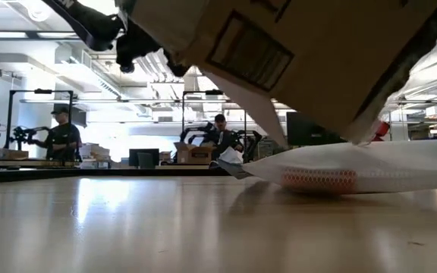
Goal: Unpack boxes
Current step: Break down the box using the red cutter
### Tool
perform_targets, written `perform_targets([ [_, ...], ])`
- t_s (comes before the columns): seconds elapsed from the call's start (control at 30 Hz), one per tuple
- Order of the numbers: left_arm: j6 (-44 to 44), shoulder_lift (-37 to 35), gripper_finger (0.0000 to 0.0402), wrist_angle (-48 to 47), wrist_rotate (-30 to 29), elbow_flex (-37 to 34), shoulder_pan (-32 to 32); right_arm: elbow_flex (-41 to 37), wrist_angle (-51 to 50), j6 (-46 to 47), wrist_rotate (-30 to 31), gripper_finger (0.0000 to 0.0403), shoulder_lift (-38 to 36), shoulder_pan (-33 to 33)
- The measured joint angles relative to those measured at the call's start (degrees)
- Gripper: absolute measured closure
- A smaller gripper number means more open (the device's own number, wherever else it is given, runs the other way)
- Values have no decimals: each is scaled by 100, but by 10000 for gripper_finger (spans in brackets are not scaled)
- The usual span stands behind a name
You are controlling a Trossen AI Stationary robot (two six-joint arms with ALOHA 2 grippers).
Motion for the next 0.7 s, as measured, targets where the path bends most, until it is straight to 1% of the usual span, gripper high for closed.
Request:
perform_targets([
  [0.2,-703,-69,221,868,-15,0,-160,7,-86,-145,143,403,-28,-206],
  [0.27,-804,-108,227,917,-79,0,-231,7,-114,-170,117,403,-26,-300],
  [0.33,-814,-123,239,895,-304,0,-320,7,-118,-220,171,403,-26,-369],
  [0.43,-834,-152,276,886,-424,-4,-420,11,-111,-337,232,403,-55,-512],
  [0.6,-974,-183,379,887,-488,-7,-455,22,-344,-598,472,403,-115,-678],
  [0.63,-1011,-201,389,889,-487,-7,-457,22,-379,-632,498,403,-130,-716],
  [0.7,-1135,-234,396,883,-524,-7,-457,22,-431,-760,558,402,-145,-785],
])
